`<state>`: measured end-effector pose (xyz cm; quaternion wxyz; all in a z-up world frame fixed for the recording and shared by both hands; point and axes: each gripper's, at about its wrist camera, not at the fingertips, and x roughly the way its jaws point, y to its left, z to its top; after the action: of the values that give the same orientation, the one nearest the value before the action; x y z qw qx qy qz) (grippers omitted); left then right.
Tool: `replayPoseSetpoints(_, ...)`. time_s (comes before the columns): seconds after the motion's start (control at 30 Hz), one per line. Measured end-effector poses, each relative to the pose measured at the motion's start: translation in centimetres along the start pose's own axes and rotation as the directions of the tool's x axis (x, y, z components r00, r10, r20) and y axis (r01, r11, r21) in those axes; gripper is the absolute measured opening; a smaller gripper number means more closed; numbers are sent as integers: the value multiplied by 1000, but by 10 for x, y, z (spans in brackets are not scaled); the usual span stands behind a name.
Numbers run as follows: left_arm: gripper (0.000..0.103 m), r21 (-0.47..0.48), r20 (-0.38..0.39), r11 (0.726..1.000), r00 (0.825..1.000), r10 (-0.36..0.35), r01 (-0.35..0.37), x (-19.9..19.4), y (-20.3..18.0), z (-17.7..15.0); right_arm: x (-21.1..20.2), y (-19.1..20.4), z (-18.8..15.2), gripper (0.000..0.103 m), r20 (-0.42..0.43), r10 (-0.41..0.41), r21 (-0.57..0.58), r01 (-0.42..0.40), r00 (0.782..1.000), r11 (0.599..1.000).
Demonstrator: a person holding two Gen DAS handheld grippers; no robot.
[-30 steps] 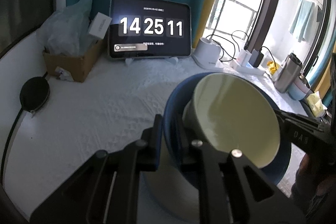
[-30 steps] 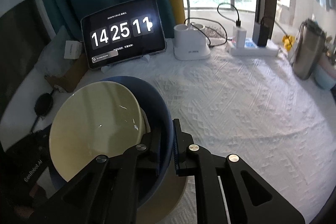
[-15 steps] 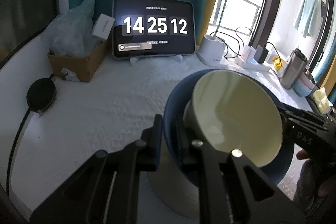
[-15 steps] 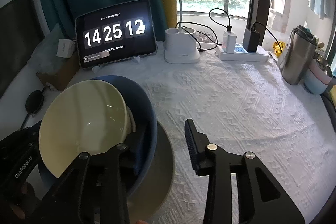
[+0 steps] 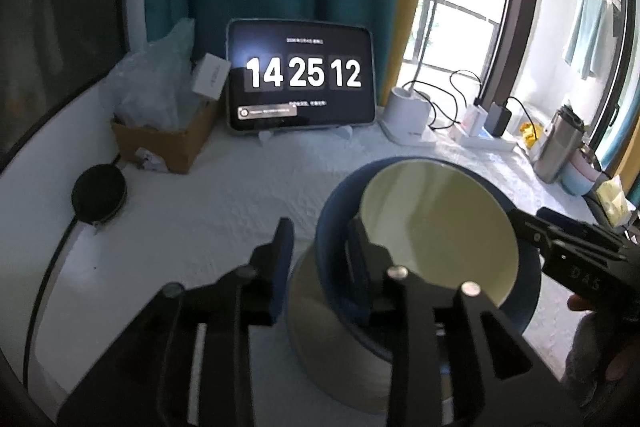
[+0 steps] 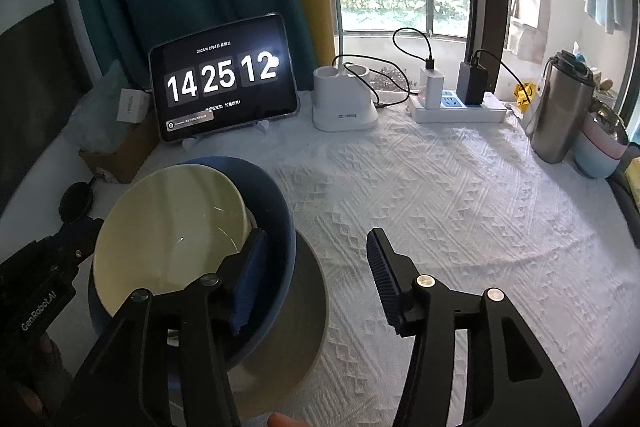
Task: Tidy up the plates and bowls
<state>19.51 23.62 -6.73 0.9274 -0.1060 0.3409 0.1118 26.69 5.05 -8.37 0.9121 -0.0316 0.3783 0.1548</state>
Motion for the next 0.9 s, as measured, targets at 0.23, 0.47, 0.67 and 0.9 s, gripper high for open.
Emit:
replayPoseSetpoints(0.23,47,-11,24,1000,1000,-10,10,-14,0,0,-15,-4,-3,55,21,1,3,-1,1000,1000)
replayPoseSetpoints(0.47,58,41,55,998,997,-55,53,-34,-22,-5,-33,-9,-7,55,48,1,3,-1,999,1000)
replayPoseSetpoints(0.67,59,57,78,996,994,-78,73,-51,-35,-9,-48,-14,-10,55,69,-2,7,1,998,1000)
replayPoseSetpoints(0.9,60,68,95,993,990,-100,94,-68,-45,-15,-67,-21,-19,55,89,-6,8,5,996,1000)
